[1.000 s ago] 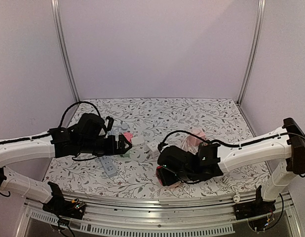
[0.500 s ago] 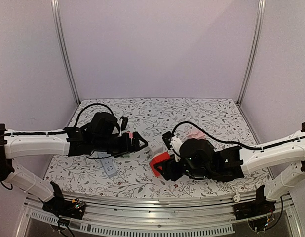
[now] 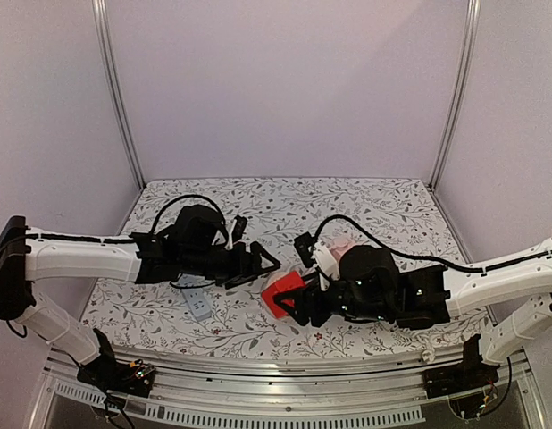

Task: Pull the plug off the socket
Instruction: Remove the plug from the socket.

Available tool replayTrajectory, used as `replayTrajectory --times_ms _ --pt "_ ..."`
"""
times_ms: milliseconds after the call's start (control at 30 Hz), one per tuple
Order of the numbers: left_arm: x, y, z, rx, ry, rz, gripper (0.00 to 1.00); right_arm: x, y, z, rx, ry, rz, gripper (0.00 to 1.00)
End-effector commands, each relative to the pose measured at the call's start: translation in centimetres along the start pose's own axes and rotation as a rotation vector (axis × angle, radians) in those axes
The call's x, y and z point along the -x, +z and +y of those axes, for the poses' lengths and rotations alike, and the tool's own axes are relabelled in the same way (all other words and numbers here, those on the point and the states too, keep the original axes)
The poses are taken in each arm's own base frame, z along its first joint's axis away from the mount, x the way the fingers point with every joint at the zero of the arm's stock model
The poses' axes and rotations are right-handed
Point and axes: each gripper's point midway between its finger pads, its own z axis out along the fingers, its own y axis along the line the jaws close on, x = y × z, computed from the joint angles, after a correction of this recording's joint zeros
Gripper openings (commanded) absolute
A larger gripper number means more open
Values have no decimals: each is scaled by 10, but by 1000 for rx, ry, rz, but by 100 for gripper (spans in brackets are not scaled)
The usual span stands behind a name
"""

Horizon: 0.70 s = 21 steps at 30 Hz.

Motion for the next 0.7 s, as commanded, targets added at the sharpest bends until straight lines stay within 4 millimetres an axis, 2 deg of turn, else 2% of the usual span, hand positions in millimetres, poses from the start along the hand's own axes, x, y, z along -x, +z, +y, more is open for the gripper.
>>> replayTrajectory --times_ms 0,233,467,667 --pt "-10 11 -9 -46 -4 46 80 53 -17 23 92 -14 -176 32" --pt "-12 16 -19 -90 -7 81 68 55 -15 22 80 -20 -180 32" --pt "-22 22 -19 -105 -18 125 64 55 -11 21 67 -29 -180 32" --pt "-29 24 -27 -142 -33 150 61 55 -7 20 56 -35 -176 32"
